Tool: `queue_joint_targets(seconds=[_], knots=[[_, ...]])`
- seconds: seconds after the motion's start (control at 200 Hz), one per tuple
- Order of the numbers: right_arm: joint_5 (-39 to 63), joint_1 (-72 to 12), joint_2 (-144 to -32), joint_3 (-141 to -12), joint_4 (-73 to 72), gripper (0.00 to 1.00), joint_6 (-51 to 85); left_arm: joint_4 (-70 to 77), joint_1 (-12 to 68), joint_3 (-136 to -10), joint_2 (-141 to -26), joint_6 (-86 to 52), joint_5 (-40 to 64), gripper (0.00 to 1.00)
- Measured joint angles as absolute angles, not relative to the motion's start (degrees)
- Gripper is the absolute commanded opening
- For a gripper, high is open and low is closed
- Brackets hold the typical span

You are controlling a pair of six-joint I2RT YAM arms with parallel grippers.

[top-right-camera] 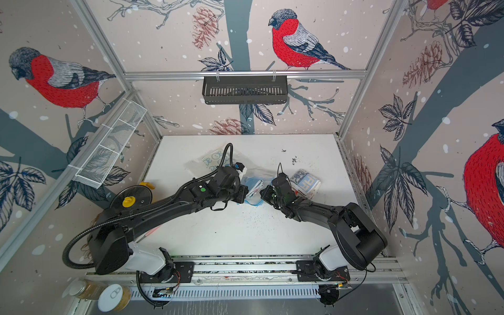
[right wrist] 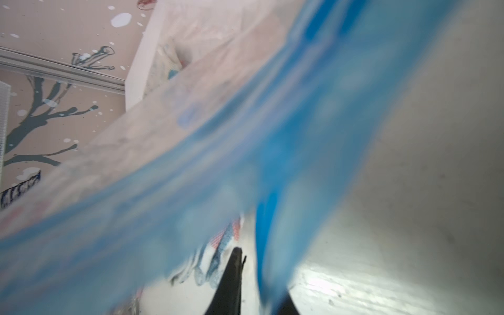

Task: Place the folded towel into the vacuum bag
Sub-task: Adjust the vacuum bag at the center of the board.

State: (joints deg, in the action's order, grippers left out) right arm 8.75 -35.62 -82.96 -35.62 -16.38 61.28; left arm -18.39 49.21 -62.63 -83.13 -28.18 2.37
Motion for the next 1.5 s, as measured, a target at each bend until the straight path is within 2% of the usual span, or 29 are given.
queue_joint_targets(seconds=[0.37, 0.555, 1.026, 1.201, 1.501], knots=[[8.71, -35.62, -82.04, -54.65, -0.8, 0.07, 54.43, -20.75, 48.16, -69.1, -75.4, -23.44, -4.8, 0.0], [8.78, -35.73, -82.39, -59.99, 3.33, 0.07, 52.25, -20.32, 46.04, -71.5, -72.73, -20.93, -7.27, 0.0], [9.17, -35.94, -83.35, -56.42, 5.15, 0.07, 52.29, -19.53, 45.12, -66.37, -71.92, -19.99, -2.92, 0.0], [9.28, -35.94, -83.79, -58.19, 5.43, 0.03, 52.29, -20.05, 45.1, -70.61, -73.54, -19.22, -2.11, 0.0], [9.65, -36.23, -83.15, -59.7, 4.69, 0.02, 52.31, -20.49, 45.1, -79.13, -77.58, -13.3, -1.63, 0.0]])
